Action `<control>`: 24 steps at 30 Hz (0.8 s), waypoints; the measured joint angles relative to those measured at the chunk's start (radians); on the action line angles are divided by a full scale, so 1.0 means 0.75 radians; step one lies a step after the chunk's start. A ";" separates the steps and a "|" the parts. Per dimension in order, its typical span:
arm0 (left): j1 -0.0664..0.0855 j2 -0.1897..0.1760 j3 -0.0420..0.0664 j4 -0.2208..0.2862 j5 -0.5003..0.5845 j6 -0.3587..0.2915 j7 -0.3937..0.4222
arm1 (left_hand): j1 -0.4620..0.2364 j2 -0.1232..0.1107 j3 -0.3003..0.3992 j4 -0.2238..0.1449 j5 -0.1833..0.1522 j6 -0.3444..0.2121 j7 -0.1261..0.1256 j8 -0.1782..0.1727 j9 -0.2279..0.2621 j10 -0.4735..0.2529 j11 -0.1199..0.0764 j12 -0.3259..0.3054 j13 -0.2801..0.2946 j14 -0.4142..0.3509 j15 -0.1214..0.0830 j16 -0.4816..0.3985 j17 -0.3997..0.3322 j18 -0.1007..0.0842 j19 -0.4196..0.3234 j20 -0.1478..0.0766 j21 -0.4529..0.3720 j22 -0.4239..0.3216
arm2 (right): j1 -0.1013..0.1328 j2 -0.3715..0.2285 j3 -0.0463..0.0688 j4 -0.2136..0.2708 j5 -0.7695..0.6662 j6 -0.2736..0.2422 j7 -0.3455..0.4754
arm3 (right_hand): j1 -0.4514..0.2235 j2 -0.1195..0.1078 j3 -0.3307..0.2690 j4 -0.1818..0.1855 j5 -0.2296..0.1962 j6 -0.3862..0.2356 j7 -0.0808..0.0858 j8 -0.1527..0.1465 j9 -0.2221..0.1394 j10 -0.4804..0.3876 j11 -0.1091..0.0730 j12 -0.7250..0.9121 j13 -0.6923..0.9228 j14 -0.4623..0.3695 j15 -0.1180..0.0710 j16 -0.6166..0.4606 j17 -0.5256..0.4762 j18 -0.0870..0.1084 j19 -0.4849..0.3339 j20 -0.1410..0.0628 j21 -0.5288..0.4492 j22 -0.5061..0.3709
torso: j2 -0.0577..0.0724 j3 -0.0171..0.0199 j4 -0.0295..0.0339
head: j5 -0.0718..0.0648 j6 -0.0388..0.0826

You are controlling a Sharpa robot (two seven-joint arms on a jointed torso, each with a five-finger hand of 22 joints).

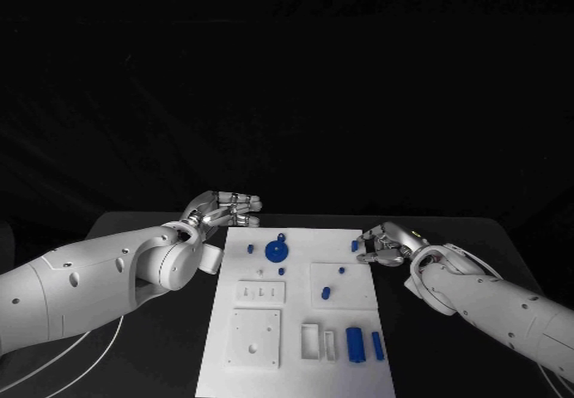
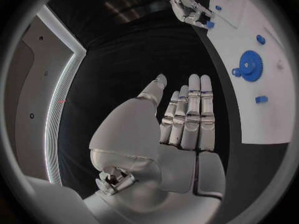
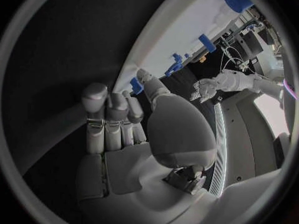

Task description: Assemble the parts on the task board

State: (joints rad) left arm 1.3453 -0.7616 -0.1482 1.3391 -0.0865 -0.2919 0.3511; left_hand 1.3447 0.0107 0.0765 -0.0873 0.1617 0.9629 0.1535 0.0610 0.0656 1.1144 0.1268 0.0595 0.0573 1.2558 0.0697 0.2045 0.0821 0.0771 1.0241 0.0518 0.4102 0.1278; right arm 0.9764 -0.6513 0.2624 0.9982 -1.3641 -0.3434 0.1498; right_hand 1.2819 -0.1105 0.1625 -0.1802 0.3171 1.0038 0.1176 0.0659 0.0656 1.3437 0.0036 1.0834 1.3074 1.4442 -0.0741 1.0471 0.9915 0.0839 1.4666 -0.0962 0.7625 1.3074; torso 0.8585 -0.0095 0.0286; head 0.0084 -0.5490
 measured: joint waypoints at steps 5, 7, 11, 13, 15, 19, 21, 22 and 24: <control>0.000 0.002 0.000 -0.001 -0.001 0.000 -0.001 | 0.000 0.000 0.000 0.000 0.000 0.000 0.000 0.000 0.000 0.000 0.000 0.000 0.000 0.000 0.000 0.000 0.000 0.000 0.000 0.000 0.000 0.000 | 0.000 0.014 0.000 -0.012 -0.002 -0.001 -0.009 | -0.009 0.009 0.034 -0.014 -0.032 0.000 0.000 0.000 0.000 0.000 0.000 0.005 0.000 0.000 0.000 0.000 0.004 0.000 0.000 0.000 -0.005 0.000 | -0.001 0.0000 -0.0015 | 0.001 -0.002; 0.000 0.003 0.000 -0.001 -0.001 0.000 -0.002 | 0.000 0.000 0.000 0.000 0.000 0.000 0.000 0.000 0.000 0.000 0.000 0.000 0.000 0.000 0.000 0.000 0.000 0.000 0.000 0.000 0.000 0.000 | -0.001 0.019 0.000 -0.019 -0.003 -0.003 -0.014 | -0.010 0.010 0.048 -0.009 -0.036 0.000 0.000 0.000 0.000 0.000 0.000 0.005 0.000 0.000 0.000 0.000 0.004 0.000 0.000 0.000 -0.005 0.000 | -0.001 -0.0001 -0.0023 | 0.001 -0.002; 0.000 0.003 0.000 -0.001 -0.002 0.000 -0.003 | 0.000 0.000 0.000 0.000 0.000 0.000 0.000 0.000 0.000 0.000 0.000 0.000 0.000 0.000 0.000 0.000 0.000 0.000 0.000 0.000 0.009 0.000 | -0.001 0.027 0.001 -0.028 -0.004 -0.007 -0.021 | -0.014 0.014 0.069 -0.003 -0.051 0.005 -0.005 0.000 0.000 0.000 0.000 0.005 0.000 0.000 0.000 0.000 0.004 0.000 0.000 0.000 -0.005 0.000 | -0.002 0.0000 -0.0027 | 0.001 -0.003; 0.000 0.004 0.000 -0.001 -0.002 0.000 -0.003 | 0.000 0.000 0.000 0.000 0.000 0.000 0.000 0.000 0.000 0.000 0.000 0.000 0.000 0.000 0.000 0.000 0.000 0.000 0.000 0.000 0.010 0.000 | 0.000 0.030 0.001 -0.031 -0.004 -0.009 -0.024 | -0.014 0.014 0.081 0.001 -0.056 0.005 -0.005 0.000 0.000 0.000 0.000 0.005 0.000 0.000 0.000 0.000 0.005 0.000 0.000 0.000 -0.005 0.000 | -0.002 0.0000 -0.0027 | 0.001 -0.003; 0.000 0.004 0.000 -0.002 -0.002 0.000 -0.003 | 0.000 0.000 0.000 0.000 0.000 0.000 0.000 0.000 0.000 0.000 0.000 0.000 0.000 0.000 0.000 0.000 0.000 0.000 0.000 0.000 0.009 0.000 | 0.000 0.033 0.002 -0.032 -0.004 -0.011 -0.027 | -0.014 0.014 0.084 0.001 -0.063 0.005 -0.005 0.000 0.000 0.000 0.000 0.005 0.000 0.000 0.000 0.000 0.005 0.000 0.000 0.000 -0.005 0.000 | -0.002 0.0001 -0.0028 | 0.001 -0.003; 0.000 0.005 0.000 -0.003 -0.002 0.000 -0.004 | 0.000 0.000 -0.004 -0.004 0.000 0.000 0.000 0.000 0.000 0.000 0.000 0.000 0.000 0.000 0.000 0.000 0.000 0.000 -0.005 0.005 0.010 0.000 | 0.001 0.040 0.002 -0.037 -0.003 -0.013 -0.031 | -0.024 0.016 0.106 0.005 -0.073 0.015 -0.004 0.000 -0.001 0.000 0.000 0.010 0.000 0.000 0.000 0.000 0.006 0.000 0.000 0.000 -0.005 0.000 | -0.002 0.0004 -0.0028 | 0.002 -0.004; 0.000 0.005 0.000 -0.003 -0.002 0.001 -0.005 | 0.000 0.000 -0.004 -0.004 0.000 0.000 0.000 0.000 0.000 0.000 0.000 0.000 0.000 0.000 0.000 0.000 0.000 0.000 -0.005 0.005 0.010 0.000 | 0.001 0.044 0.003 -0.039 -0.002 -0.014 -0.032 | -0.024 0.016 0.121 0.005 -0.082 0.015 -0.004 0.000 -0.001 0.000 0.000 0.010 0.000 0.000 0.000 0.000 0.006 0.000 0.000 0.000 -0.005 0.000 | -0.002 0.0005 -0.0029 | 0.002 -0.004; 0.000 0.005 0.000 -0.003 -0.002 0.001 -0.005 | 0.000 0.000 -0.004 -0.004 0.000 0.000 0.000 0.000 0.000 0.000 0.000 0.000 0.000 0.000 0.000 0.000 0.000 0.000 -0.005 0.005 0.010 0.000 | 0.001 0.046 0.003 -0.040 -0.002 -0.014 -0.033 | -0.024 0.016 0.123 0.003 -0.082 0.015 -0.004 0.000 -0.001 0.000 0.000 0.010 0.000 0.000 0.000 0.000 0.006 0.000 0.000 0.000 -0.005 0.000 | -0.002 0.0005 -0.0029 | 0.003 -0.004; 0.000 0.006 0.000 -0.004 -0.002 0.001 -0.006 | 0.000 0.000 -0.004 -0.004 0.000 0.000 0.000 0.000 0.000 0.000 0.000 0.000 0.000 0.000 0.000 0.000 0.000 0.000 -0.005 0.005 0.009 0.000 | 0.002 0.050 0.003 -0.042 -0.002 -0.015 -0.034 | -0.024 0.016 0.123 0.003 -0.082 0.015 -0.004 0.000 -0.001 0.000 0.000 0.010 0.000 0.000 0.000 0.000 0.006 0.000 0.000 0.000 -0.005 0.000 | -0.002 0.0006 -0.0028 | 0.003 -0.004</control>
State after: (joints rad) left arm 1.3451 -0.7572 -0.1482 1.3364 -0.0883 -0.2913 0.3469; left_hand 1.3447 0.0107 0.0737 -0.0901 0.1617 0.9629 0.1535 0.0610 0.0656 1.1145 0.1267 0.0595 0.0573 1.2559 0.0697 0.2045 0.0822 0.0771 1.0204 0.0555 0.4173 0.1275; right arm 0.9776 -0.6141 0.2644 0.9670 -1.3655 -0.3545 0.1246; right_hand 1.2643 -0.0985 0.2548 -0.1776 0.2556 1.0154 0.1142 0.0657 0.0650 1.3437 0.0035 1.0913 1.3074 1.4442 -0.0741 1.0472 0.9961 0.0839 1.4666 -0.0962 0.7585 1.3074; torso 0.8569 -0.0090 0.0265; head 0.0109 -0.5518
